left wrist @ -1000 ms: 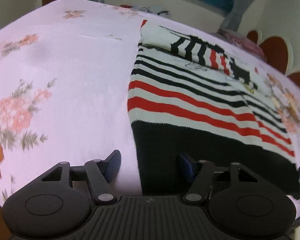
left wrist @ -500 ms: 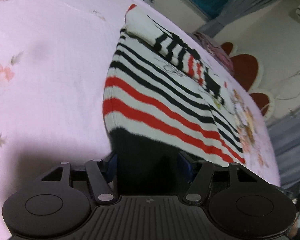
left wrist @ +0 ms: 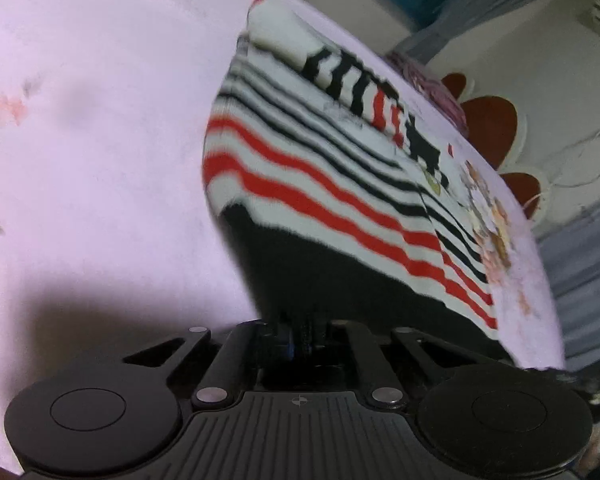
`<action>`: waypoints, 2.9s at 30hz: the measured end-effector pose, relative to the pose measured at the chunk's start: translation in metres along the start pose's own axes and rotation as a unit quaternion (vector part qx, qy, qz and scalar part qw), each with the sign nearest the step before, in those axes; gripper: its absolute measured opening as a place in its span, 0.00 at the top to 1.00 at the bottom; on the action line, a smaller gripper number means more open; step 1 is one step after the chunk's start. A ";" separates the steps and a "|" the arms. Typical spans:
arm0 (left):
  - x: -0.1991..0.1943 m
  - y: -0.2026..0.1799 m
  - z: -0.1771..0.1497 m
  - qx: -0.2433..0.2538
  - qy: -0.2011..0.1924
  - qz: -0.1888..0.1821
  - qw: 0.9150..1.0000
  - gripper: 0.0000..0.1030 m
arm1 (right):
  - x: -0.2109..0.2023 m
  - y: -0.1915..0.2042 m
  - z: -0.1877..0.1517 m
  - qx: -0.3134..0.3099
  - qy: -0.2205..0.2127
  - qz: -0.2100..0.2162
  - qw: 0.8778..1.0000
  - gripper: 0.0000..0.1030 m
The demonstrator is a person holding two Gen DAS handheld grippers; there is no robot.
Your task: Fold small clothes
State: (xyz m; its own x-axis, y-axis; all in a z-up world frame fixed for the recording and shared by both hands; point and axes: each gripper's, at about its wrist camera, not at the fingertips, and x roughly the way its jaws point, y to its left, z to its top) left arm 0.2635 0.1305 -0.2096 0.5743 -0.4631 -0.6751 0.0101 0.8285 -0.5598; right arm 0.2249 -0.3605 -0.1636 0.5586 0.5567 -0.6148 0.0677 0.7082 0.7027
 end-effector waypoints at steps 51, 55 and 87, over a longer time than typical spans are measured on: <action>0.224 -0.024 0.349 0.024 -0.054 -0.006 0.998 0.94 | 0.203 0.011 0.353 0.027 -0.076 -0.025 0.996 0.80; 0.230 -0.023 0.354 0.011 -0.060 -0.012 0.998 0.61 | 0.200 0.010 0.364 0.038 -0.113 -0.024 0.993 0.72; 0.247 -0.061 0.336 0.221 -0.103 0.235 0.941 0.96 | 0.253 0.058 0.337 -0.292 -0.100 -0.251 0.917 0.94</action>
State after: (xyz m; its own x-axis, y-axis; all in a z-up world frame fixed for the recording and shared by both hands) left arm 0.6800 0.0711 -0.1808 0.7466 0.0211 -0.6649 0.0274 0.9977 0.0624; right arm 0.6486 -0.3251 -0.1577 0.7230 0.0467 -0.6893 -0.0633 0.9980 0.0012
